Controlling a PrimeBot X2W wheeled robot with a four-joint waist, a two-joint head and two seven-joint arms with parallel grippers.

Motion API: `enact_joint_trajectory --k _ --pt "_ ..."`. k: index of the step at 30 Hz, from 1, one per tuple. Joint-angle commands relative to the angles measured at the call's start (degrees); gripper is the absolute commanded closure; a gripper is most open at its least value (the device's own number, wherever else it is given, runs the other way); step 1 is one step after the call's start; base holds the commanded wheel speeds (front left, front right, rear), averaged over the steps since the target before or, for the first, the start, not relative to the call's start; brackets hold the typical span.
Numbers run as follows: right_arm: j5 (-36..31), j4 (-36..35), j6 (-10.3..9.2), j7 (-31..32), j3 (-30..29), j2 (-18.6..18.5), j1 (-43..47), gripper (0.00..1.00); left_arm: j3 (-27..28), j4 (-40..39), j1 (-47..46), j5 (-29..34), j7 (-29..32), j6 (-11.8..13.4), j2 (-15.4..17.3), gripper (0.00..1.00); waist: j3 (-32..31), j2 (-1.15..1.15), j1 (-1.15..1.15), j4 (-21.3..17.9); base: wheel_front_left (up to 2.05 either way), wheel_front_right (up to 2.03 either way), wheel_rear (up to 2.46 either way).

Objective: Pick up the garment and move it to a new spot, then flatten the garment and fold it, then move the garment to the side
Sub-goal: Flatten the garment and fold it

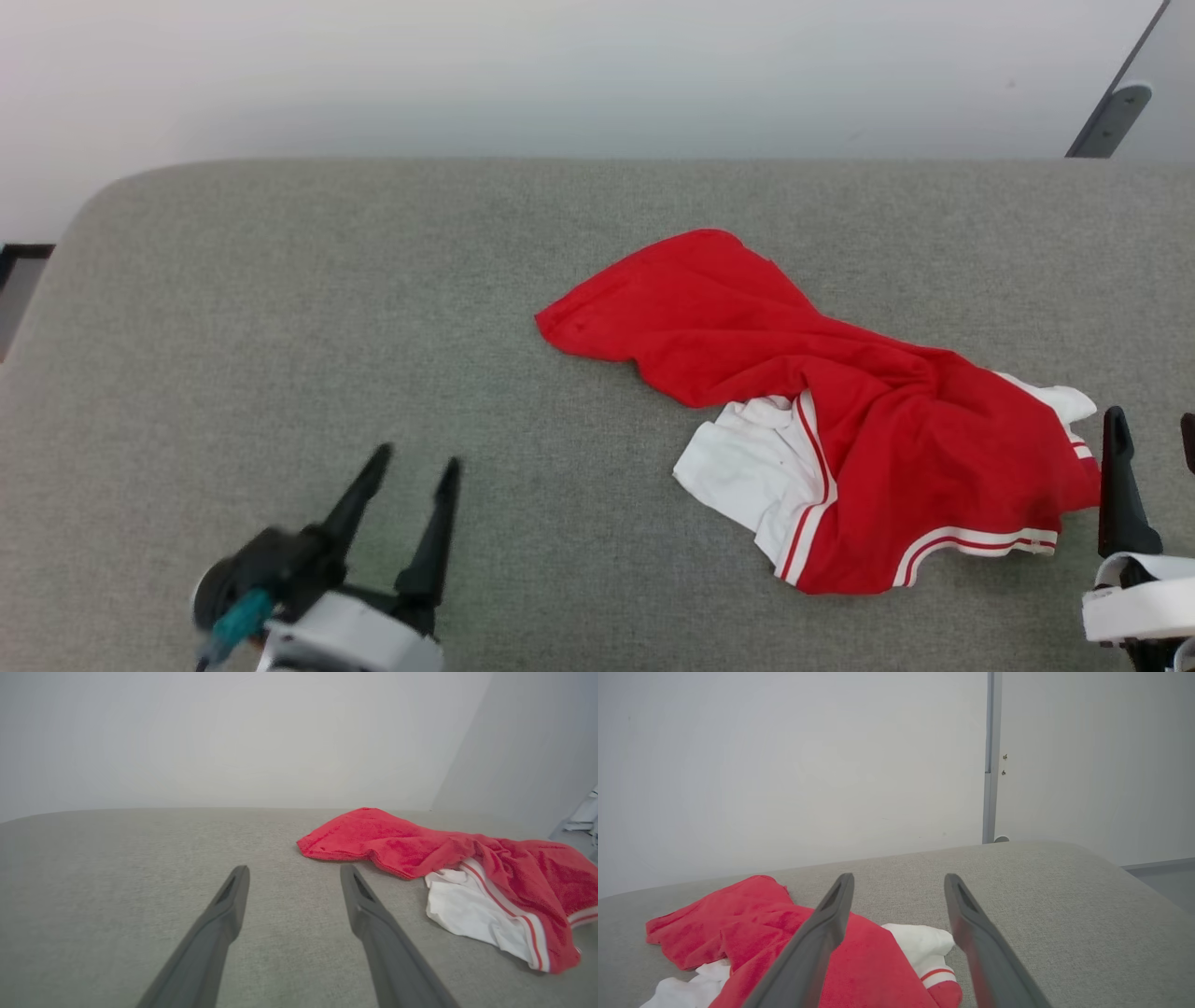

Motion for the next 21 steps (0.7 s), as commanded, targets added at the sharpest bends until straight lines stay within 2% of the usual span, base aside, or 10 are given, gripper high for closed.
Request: enact_joint_trajectory --k 1,5,8,10,13,17,21 --pt "-0.05 -0.10 -0.08 -0.02 0.15 0.11 -0.70 0.00 -0.41 0.23 -1.31 -0.55 -0.01 -0.12 0.65 0.00 0.42 0.00 0.00 -0.03 0.00 0.00 0.00" --pt "0.01 0.26 -0.08 -0.02 1.50 0.44 -1.66 0.00 -9.69 2.80 -8.64 -7.15 5.97 -0.06 5.88 0.00 1.23 0.00 0.00 -1.17 0.00 0.00 0.00" --pt "0.46 0.24 -0.08 -0.03 2.25 0.96 -2.85 0.00 -17.22 3.17 -14.77 -14.59 17.11 -0.04 9.50 0.00 2.17 0.00 0.00 -2.67 0.00 0.00 0.00" --pt "0.69 0.34 -0.08 -0.02 2.37 1.32 -3.37 0.00 -21.28 2.53 -18.95 -21.14 25.36 -0.06 11.24 0.00 2.89 0.00 0.00 -3.63 0.00 0.00 0.00" --pt "0.78 0.46 -0.08 -0.02 2.70 2.22 -4.31 0.00 -26.62 2.07 -25.07 -27.83 36.82 -0.01 14.24 0.00 4.21 0.00 0.00 -5.29 0.00 0.00 0.00" --pt "0.87 0.25 -0.08 -0.03 2.93 3.26 -5.46 0.00 -31.05 3.00 -32.52 -33.03 48.39 -0.03 15.26 0.00 6.45 0.00 0.00 -8.06 0.00 0.00 0.00" --pt "1.24 -0.03 -0.08 -0.03 2.98 4.34 -7.13 0.00 -33.20 5.16 -37.39 -35.18 53.33 -0.03 14.27 0.00 8.89 0.00 0.00 -11.20 0.00 0.00 0.00"
